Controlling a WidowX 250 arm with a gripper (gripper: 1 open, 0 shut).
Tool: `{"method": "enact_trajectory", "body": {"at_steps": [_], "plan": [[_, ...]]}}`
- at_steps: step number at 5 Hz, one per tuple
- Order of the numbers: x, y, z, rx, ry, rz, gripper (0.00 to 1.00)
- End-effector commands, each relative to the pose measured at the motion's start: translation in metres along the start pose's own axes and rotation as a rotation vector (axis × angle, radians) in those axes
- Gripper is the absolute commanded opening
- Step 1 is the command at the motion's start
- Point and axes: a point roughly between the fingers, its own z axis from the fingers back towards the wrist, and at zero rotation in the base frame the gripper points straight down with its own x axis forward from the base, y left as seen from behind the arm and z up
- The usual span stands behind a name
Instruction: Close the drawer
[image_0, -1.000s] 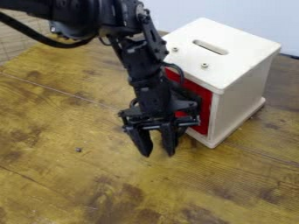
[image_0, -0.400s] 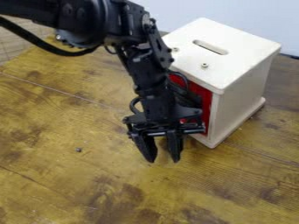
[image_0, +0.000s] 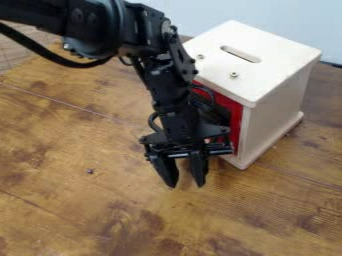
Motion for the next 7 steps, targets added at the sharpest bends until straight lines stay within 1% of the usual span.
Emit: {"method": "enact_trajectory", "body": {"at_steps": [1, 2, 3, 4, 6, 7], "plan": [[0.003, -0.014, 0.039, -0.016, -0.111, -0.052, 1.00], [0.003, -0.010, 0.052, -0.005, -0.142, -0.055, 1.00], [0.005, -0.005, 0.057, 0.007, -0.166, -0.075, 1.00], [0.006, 0.000, 0.064, 0.018, -0.199, -0.092, 1.00], [0.010, 0.011, 0.077, 0.036, -0.231, -0.109, 1.00], [0.011, 0.017, 0.081, 0.037, -0.250, -0.110, 1.00]]}}
